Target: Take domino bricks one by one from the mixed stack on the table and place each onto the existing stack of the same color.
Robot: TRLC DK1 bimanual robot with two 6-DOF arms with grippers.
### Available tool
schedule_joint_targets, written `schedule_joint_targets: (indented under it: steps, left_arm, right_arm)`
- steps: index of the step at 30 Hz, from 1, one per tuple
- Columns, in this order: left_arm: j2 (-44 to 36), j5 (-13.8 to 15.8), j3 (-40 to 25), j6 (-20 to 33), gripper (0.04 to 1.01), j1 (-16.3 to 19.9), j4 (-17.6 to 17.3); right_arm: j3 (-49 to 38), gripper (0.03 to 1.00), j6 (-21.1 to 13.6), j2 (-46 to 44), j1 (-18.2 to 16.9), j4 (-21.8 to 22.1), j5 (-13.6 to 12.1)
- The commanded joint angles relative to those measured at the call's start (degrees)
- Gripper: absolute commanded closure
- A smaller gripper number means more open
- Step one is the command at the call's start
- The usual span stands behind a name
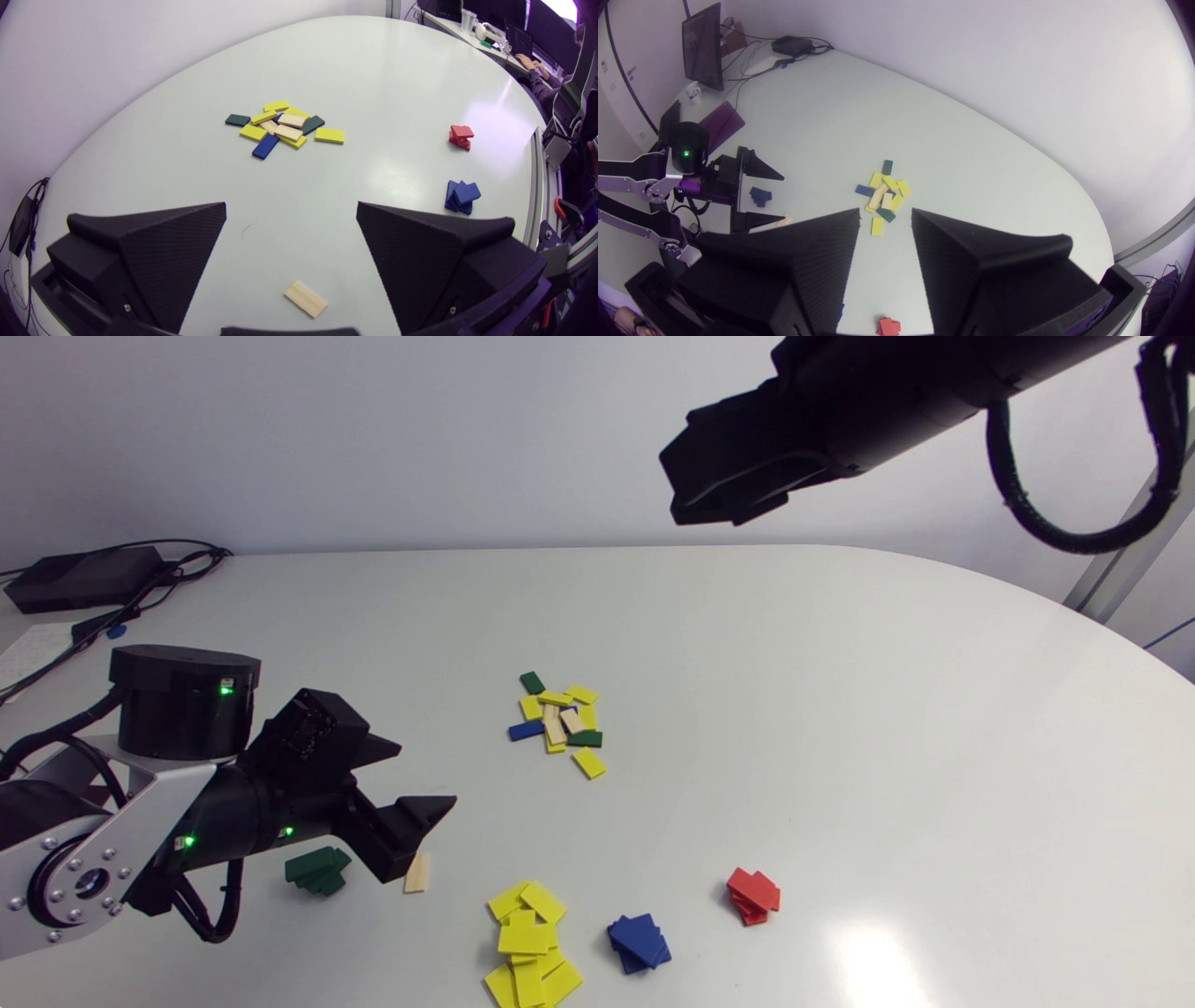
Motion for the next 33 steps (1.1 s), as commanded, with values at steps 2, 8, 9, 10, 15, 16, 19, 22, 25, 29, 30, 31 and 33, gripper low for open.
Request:
schedule_joint_targets:
  steps: [2, 8, 9, 10, 15, 16, 19, 22, 25, 29, 30, 31, 33]
  left_arm:
    - [-0.8, -0.1, -0.4, -0.3, 0.049, 0.4, 0.3]
    - [-1.4, -0.1, -0.4, -0.3, 0.049, 0.5, 0.1]
    - [-1.4, -0.1, -0.4, -0.3, 0.049, 0.5, 0.1]
    - [-1.4, -0.1, -0.4, -0.3, 0.049, 0.5, 0.1]
    - [-1.4, -0.1, -0.2, -0.3, 0.049, 0.5, 0.1]
    - [-1.3, -0.1, -0.2, -0.3, 0.049, 0.5, 0.1]
    - [-1.1, -0.1, -0.2, -0.3, 0.049, 0.5, 0.3]
    - [-1.1, -0.1, -0.3, -0.3, 0.049, 0.6, 0.3]
    - [-1.2, -0.1, -0.3, -0.3, 0.049, 0.7, 0.3]
    - [-1.2, -0.1, -0.4, -0.3, 0.049, 1.0, 0.3]
    - [-1.2, -0.1, -0.4, -0.3, 0.049, 1.0, 0.3]
    - [-1.2, -0.1, -0.4, -0.3, 0.049, 1.0, 0.3]
    - [-1.2, -0.1, -0.4, -0.3, 0.049, 1.0, 0.3]
  right_arm:
    - [-0.3, 0.070, 0.8, 1.2, -0.6, 0.3, 0.7]
    - [-2.0, 0.070, 0.5, 2.2, -1.2, 1.3, 0.6]
    - [-2.0, 0.070, 0.4, 2.3, -1.2, 1.4, 0.6]
    - [-2.1, 0.070, 0.3, 2.3, -1.3, 1.5, 0.6]
    - [-3.0, 0.070, -0.1, 2.6, -1.8, 2.8, 0.3]
    - [-3.5, 0.070, -0.1, 2.9, -1.9, 3.2, 0.2]
    - [-5.5, 0.070, -0.4, 3.6, -2.3, 4.9, -0.5]
    - [-8.2, 0.070, -0.5, 4.7, -3.0, 7.5, -1.4]
    - [-10.9, 0.070, -0.7, 6.6, -3.7, 9.7, -2.5]
    - [-13.4, 0.072, -1.2, 8.6, -4.4, 12.8, -4.0]
    - [-14.0, 0.072, -1.3, 9.2, -4.6, 13.5, -4.2]
    - [-14.5, 0.072, -1.4, 9.7, -4.9, 14.1, -4.7]
    - [-15.5, 0.072, -1.7, 11.2, -5.3, 15.6, -5.3]
